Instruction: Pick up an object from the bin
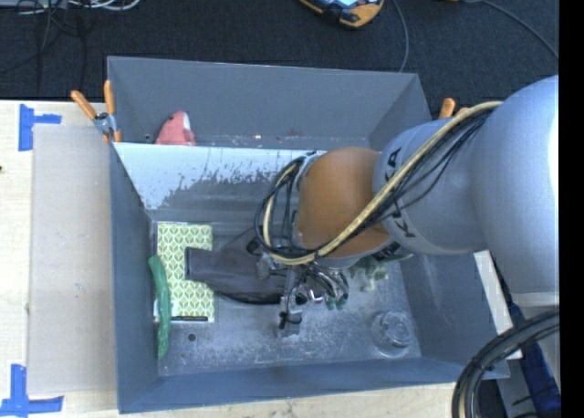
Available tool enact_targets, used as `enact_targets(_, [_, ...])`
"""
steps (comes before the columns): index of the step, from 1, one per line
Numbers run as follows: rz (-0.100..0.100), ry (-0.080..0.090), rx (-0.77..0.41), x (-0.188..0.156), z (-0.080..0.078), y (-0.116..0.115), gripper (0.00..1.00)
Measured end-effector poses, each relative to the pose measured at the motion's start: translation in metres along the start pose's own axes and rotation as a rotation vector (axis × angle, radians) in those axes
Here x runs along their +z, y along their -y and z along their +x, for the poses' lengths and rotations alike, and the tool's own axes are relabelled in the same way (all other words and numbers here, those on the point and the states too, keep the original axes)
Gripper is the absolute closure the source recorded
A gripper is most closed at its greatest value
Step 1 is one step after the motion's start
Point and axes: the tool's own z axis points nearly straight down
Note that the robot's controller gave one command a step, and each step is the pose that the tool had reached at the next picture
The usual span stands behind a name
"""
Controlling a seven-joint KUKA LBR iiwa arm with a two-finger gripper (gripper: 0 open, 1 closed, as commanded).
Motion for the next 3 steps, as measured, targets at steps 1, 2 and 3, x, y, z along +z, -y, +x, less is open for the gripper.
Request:
enact_targets(1, [0.000, 0.000, 0.018, 0.0013, -0.0024, 0.0000, 0.00])
enact_targets(2, [-0.001, 0.003, 0.010, -0.0001, -0.0042, 0.0005, 1.00])
enact_targets(3, [-0.001, 0.003, 0.009, -0.0002, -0.0038, 0.0005, 1.00])
